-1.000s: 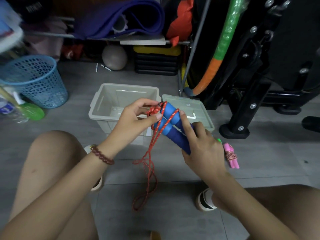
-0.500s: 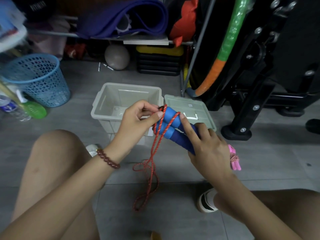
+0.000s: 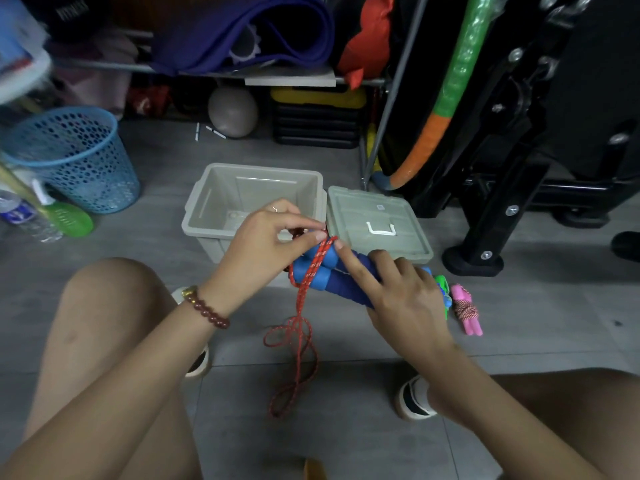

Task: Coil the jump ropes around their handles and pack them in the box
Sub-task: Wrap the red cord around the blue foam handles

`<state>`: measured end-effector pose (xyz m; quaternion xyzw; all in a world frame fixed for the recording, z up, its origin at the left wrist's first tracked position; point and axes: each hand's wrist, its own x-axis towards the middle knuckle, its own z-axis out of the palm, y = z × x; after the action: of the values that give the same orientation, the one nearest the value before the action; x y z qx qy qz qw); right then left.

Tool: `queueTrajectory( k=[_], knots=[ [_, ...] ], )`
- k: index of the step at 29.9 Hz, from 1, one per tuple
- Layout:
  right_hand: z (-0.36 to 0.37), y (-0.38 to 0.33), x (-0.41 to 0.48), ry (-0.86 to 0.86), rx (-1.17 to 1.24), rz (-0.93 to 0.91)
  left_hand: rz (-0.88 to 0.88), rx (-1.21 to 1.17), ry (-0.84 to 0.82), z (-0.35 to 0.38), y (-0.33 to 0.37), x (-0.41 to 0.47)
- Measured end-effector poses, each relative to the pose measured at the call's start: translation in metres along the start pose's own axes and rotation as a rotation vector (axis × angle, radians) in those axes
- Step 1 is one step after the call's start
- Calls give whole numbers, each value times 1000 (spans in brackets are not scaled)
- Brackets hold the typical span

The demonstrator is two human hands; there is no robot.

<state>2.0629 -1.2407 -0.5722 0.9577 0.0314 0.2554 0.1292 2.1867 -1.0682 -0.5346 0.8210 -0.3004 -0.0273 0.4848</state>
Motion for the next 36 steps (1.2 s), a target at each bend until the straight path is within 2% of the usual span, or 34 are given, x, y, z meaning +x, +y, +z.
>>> queueTrajectory(
  k=[6, 11, 20, 22, 25, 26, 29, 31, 33, 36],
  knots=[
    [-4, -5, 2, 13, 8, -3, -110, -279, -182, -2, 4, 0],
    [-11, -9, 6, -52, 29, 23, -127, -386, -171, -3, 6, -1],
    [-17, -16, 11, -168, 86, 129, -89, -311, -189, 5, -1, -3],
    [-18, -16, 13, -171, 68, 156, -117, -345, -127, 8, -1, -4],
    [-19, -13, 18, -158, 23, 238, -227, -519, 71, 18, 4, -9],
    [-20, -10, 20, -147, 14, 265, -282, -555, 64, 22, 5, -11],
    [-22, -1, 24, -125, 14, 327, -391, -614, -170, 38, 7, -22],
    [-21, 4, 24, -134, 6, 352, -316, -601, -217, 47, 13, -26],
    [-20, 8, 23, -154, 22, 391, -263, -549, -163, 51, 15, -26],
    [-21, 13, 25, -278, 212, 462, -126, -356, -56, 50, 14, -25]
  ],
)
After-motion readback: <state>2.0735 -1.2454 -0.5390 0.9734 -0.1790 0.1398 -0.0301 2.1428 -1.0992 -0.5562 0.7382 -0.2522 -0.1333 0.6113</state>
